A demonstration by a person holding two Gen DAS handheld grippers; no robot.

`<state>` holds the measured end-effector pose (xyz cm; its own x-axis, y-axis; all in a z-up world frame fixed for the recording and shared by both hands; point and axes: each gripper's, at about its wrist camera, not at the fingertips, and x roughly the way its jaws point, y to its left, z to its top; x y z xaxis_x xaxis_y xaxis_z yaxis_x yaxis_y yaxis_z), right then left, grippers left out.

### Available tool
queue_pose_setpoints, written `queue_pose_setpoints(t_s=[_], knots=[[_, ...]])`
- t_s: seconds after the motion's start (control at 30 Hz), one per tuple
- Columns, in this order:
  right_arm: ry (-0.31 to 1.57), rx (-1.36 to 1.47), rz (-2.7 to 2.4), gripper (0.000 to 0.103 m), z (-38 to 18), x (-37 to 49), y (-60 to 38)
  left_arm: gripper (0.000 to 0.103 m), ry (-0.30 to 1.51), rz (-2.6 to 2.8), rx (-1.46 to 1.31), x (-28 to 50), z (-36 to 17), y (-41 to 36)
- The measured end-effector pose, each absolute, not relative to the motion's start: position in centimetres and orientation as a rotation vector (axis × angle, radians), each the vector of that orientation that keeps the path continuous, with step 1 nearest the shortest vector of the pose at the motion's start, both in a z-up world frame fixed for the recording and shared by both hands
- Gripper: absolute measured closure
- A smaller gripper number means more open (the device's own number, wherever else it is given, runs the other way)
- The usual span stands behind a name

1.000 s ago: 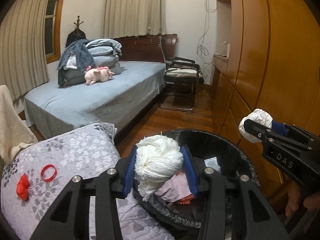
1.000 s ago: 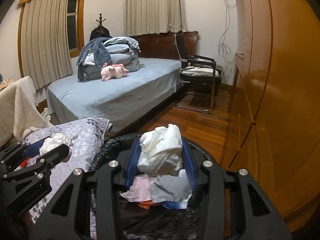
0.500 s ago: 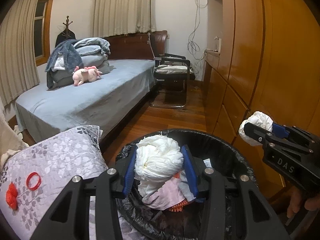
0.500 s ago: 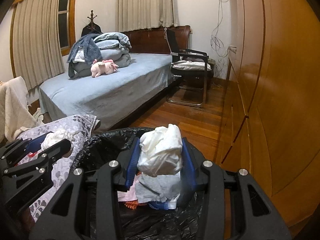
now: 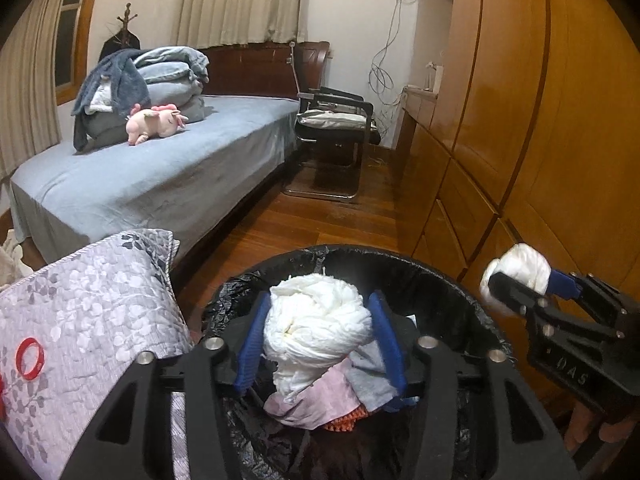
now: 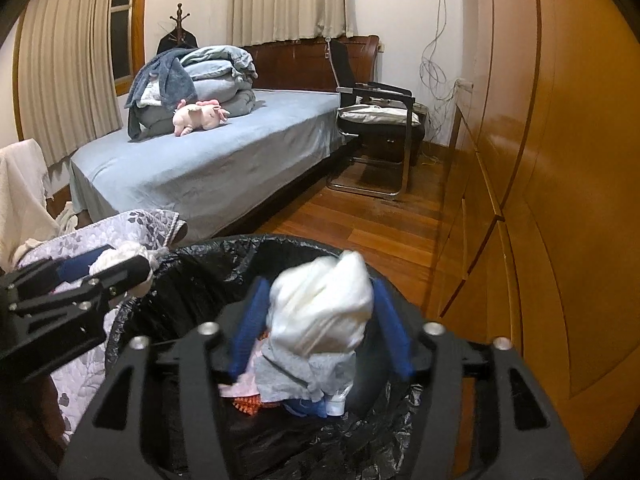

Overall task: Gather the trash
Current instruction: 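Move both open tools back over the red bag and band on the bed, then grasp the red plastic bag with the left tool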

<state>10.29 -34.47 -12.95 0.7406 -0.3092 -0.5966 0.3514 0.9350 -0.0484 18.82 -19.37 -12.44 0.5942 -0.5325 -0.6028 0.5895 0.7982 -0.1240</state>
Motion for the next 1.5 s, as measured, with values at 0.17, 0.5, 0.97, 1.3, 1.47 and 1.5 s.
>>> queue_pose_setpoints(t_s=[0.17, 0.5, 0.97, 1.3, 1.47, 1.5], knots=[[0.614, 0.058, -0.406, 0.011, -12.9, 9.6, -34.4, 0.033, 0.667, -0.634, 0.064, 19.2, -12.0, -18.3], [0.588, 0.057, -0.348, 0.005, -11.7, 9.2, -31.7, 0.009, 0.594, -0.457, 0.06, 18.9, -10.1, -10.9], [0.603, 0.036, -0.066, 0.005, -12.0, 15.1, -18.3, 0.006, 0.613, -0.118, 0.045, 16.7, -12.2, 5.6], [0.6, -0.001, 0.061, 0.005, -13.2, 20.4, -9.8, 0.006, 0.634, 0.094, -0.011, 18.7, -14.4, 15.6], [0.632, -0.02, 0.09, 0.005, -14.7, 22.4, -7.0, 0.014, 0.683, 0.143, -0.026, 20.7, -17.0, 18.8], [0.636, -0.023, 0.092, 0.005, -15.2, 22.7, -6.6, 0.016, 0.693, 0.147, -0.033, 21.0, -17.3, 19.1]])
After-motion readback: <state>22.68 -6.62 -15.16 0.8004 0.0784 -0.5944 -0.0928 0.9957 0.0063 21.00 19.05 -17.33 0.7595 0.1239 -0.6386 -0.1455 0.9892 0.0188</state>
